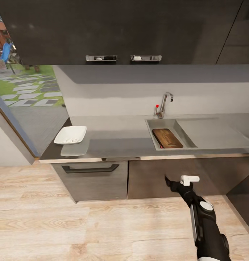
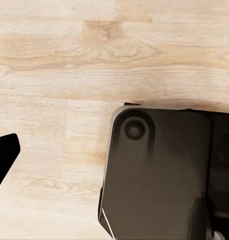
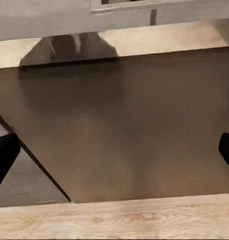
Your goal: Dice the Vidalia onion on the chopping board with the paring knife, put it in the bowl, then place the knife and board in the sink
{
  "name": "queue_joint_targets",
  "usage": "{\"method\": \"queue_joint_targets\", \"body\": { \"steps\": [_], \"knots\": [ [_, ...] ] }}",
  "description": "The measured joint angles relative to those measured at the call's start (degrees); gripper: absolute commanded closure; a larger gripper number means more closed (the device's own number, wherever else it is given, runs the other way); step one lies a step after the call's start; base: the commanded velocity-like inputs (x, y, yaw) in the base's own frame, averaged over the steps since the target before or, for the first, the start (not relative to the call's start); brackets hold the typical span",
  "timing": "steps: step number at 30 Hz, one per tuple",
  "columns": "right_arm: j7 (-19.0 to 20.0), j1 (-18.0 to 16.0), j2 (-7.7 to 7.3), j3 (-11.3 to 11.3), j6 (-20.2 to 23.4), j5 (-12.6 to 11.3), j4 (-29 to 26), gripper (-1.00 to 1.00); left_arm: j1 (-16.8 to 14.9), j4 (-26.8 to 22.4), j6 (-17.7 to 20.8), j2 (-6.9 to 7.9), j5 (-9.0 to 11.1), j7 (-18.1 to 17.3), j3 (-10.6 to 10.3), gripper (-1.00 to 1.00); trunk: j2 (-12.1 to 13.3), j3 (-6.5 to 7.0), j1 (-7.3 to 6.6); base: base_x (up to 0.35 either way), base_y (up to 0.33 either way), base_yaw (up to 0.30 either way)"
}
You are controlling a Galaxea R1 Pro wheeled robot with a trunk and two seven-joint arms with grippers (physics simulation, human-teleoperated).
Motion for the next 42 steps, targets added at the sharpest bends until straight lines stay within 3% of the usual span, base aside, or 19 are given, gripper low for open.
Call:
{"method": "queue_joint_targets", "body": {
  "steps": [5, 11, 13, 16, 17, 19, 21, 23, 29, 33, 37, 40, 42],
  "knots": [
    [-0.04, 3.65, 0.00, -0.12, -5.83, 2.16, 5.55, -1.00, -1.34, 0.06, 0.00, 0.01, 0.05, -0.08, 0.00, -1.00, 0.00, 0.00, 0.00, 0.000, 0.000, 0.000],
    [-3.16, 4.86, -0.02, -1.04, -21.62, 4.58, 25.77, -1.00, -1.80, 0.09, -0.04, 0.10, 0.03, -0.12, 0.01, -1.00, 0.00, -0.01, 0.00, 0.000, 0.000, 0.000],
    [-6.90, 4.96, -0.01, -1.22, -28.21, 6.90, 36.59, -1.00, -1.82, 0.11, -0.05, 0.69, 0.10, -0.16, 0.03, -1.00, 0.00, -0.01, 0.00, 0.000, 0.000, 0.000],
    [-13.03, 4.96, -3.38, -1.24, -37.63, 10.65, 53.70, -1.00, -1.84, 0.19, -0.05, 1.57, 0.17, -0.20, 0.03, -1.00, 0.00, -0.01, 0.00, 0.000, 0.000, 0.000],
    [-14.02, 4.95, -3.85, -1.24, -39.38, 11.47, 56.38, -1.00, -1.84, 0.21, -0.05, 1.67, 0.16, -0.20, 0.01, -1.00, -0.01, -0.01, 0.00, 0.000, 0.000, 0.000],
    [-17.81, 4.93, -5.60, -1.13, -46.43, 15.36, 65.33, -1.00, -1.83, 0.23, -0.05, 1.88, 0.18, -0.20, 0.03, -1.00, -0.01, -0.01, 0.00, 0.000, 0.000, 0.000],
    [-20.55, 5.31, -6.72, -1.13, -50.92, 17.78, 69.72, -1.00, -1.83, 0.25, -0.05, 1.96, 0.21, -0.21, 0.03, -1.00, -0.01, -0.01, 0.00, 0.000, 0.000, 0.000],
    [-22.90, 8.29, -7.44, -1.06, -54.14, 19.30, 72.24, -1.00, -1.83, 0.25, -0.04, 2.03, 0.24, -0.20, 0.07, -1.00, -0.01, -0.02, 0.00, 0.000, 0.000, 0.000],
    [-24.59, 17.41, -8.87, -1.14, -57.38, 20.17, 73.76, -1.00, -1.87, 0.19, -0.05, 2.62, 0.30, -0.08, 0.10, -1.00, -0.01, -0.01, 0.00, 0.000, 0.000, 0.000],
    [-25.02, 19.65, -10.98, -1.72, -56.87, 19.90, 73.61, -1.00, -1.85, 0.22, -0.05, 2.71, 0.33, -0.07, 0.09, -1.00, -0.01, -0.01, 0.00, 0.000, 0.000, 0.000],
    [-26.33, 20.12, -12.27, -2.83, -51.02, 17.41, 72.12, -1.00, -1.84, 0.32, -0.05, 2.75, 0.34, -0.07, 0.09, -1.00, -0.01, -0.01, 0.00, 0.000, 0.000, 0.000],
    [-26.62, 20.21, -12.14, -3.24, -44.07, 13.23, 66.28, -1.00, -1.85, 0.47, -0.05, 2.80, 0.40, 0.01, 0.08, -1.00, -0.01, 0.00, 0.01, 0.000, 0.000, 0.000],
    [-26.07, 20.24, -11.58, -3.12, -43.05, 12.54, 64.34, -1.00, -1.88, 0.51, -0.05, 2.83, 0.41, 0.01, 0.09, -1.00, -0.01, -0.01, 0.00, 0.000, 0.000, 0.000]
  ]
}}
